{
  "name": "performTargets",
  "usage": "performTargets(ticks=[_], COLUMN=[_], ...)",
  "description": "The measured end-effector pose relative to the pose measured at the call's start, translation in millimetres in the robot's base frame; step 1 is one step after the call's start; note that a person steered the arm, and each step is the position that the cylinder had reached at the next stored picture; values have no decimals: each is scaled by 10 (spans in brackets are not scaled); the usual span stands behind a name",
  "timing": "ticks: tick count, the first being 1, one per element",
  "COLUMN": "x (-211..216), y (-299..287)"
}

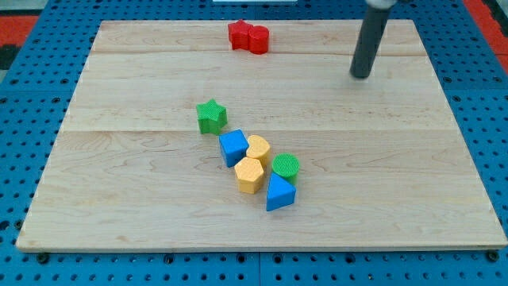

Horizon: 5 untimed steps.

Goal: Push the blue cube to the bottom side of the green star

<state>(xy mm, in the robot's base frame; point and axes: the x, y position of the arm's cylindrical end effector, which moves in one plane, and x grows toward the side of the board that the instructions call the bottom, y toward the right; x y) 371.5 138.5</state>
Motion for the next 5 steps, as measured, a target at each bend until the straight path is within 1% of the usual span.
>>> performTargets(ticks=[1, 2, 3, 4, 5], x=[643, 889, 894, 1127, 1125], y=[-682, -1560, -2027, -2036, -1993])
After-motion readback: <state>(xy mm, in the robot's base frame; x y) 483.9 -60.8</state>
